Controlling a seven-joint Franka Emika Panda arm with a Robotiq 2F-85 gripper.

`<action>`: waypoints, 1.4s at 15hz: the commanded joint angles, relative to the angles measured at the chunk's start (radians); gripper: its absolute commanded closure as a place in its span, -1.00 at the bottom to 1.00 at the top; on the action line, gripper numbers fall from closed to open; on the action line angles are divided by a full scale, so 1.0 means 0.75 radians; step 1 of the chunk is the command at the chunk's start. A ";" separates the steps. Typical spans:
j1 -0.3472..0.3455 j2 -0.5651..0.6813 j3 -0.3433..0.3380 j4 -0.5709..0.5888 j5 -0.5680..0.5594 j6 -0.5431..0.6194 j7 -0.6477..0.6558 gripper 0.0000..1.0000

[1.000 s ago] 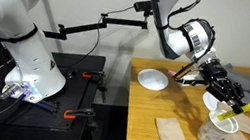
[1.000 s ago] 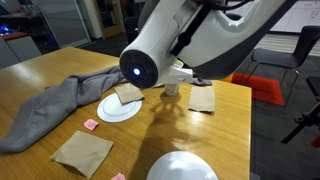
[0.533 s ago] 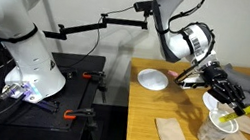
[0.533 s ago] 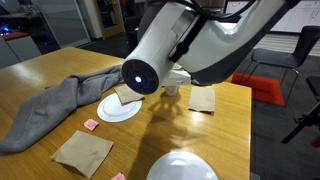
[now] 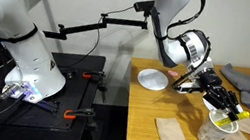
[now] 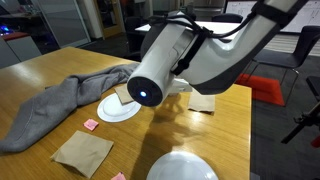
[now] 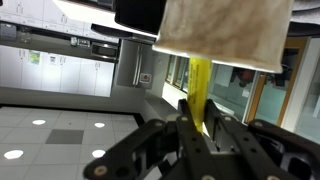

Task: Put the marker in the cup

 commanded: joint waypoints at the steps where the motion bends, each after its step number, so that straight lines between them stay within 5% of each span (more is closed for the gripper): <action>1: -0.027 0.039 0.024 0.046 -0.019 0.007 -0.043 0.90; 2: -0.025 0.044 0.025 0.048 -0.014 0.001 -0.053 0.11; 3: -0.025 0.048 0.026 0.050 -0.013 0.002 -0.057 0.09; 10: -0.023 -0.002 0.034 0.035 0.005 -0.005 -0.076 -0.93; 21: -0.013 -0.335 0.086 -0.091 0.168 -0.082 -0.175 -1.00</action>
